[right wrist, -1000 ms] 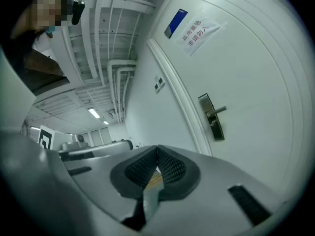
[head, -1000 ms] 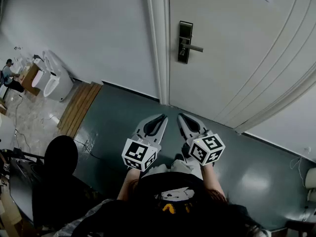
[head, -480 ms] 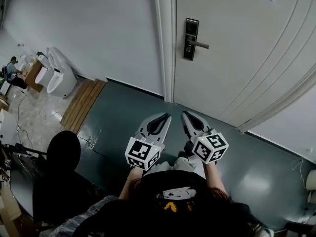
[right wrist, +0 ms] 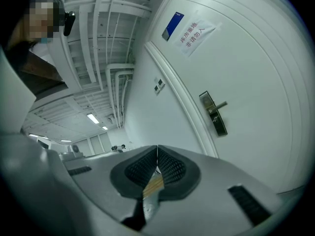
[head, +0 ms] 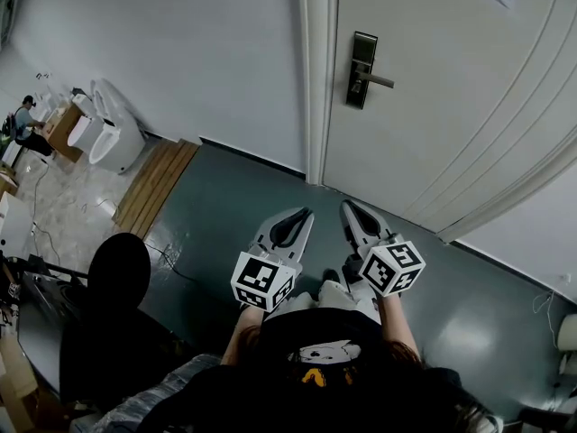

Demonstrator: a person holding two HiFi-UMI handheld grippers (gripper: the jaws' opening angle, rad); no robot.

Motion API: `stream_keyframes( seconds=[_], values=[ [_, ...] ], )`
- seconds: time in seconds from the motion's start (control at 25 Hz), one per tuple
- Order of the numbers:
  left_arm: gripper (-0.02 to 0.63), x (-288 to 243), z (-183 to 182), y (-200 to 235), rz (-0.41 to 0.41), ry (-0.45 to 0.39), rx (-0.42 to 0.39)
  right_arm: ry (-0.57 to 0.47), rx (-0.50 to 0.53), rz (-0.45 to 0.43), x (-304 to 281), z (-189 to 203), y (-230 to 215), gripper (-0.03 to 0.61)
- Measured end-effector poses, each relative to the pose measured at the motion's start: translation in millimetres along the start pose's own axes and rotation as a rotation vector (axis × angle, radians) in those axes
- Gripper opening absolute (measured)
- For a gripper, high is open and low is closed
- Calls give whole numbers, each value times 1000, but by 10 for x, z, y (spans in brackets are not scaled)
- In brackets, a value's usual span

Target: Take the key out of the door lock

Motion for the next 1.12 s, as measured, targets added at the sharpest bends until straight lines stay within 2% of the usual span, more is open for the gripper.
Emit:
stream_keyframes(
  seconds=[0.32, 0.6, 0.88, 1.12],
  values=[
    [31, 17, 19, 172, -17, -1, 27, 20, 11, -6, -123, -5, 31, 6],
    [31, -209, 57, 263, 6, 17, 26, 17, -6, 3, -266, -36, -124, 6],
    [31, -588, 107, 368, 21, 37, 30, 17, -28, 21, -451, -113, -475, 6],
    [31, -1018, 113, 564, 3, 49, 37, 20, -41, 13, -765, -262, -855, 6]
  ],
)
Point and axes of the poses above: the fingertips, and each gripper's own axes: x backward along the fingers, y to its left, z out of its underside, the point moved 3 cm from there along x, backward along the fingers, and after that the axes turned 1 degree about -y, right-handed, at the moved point
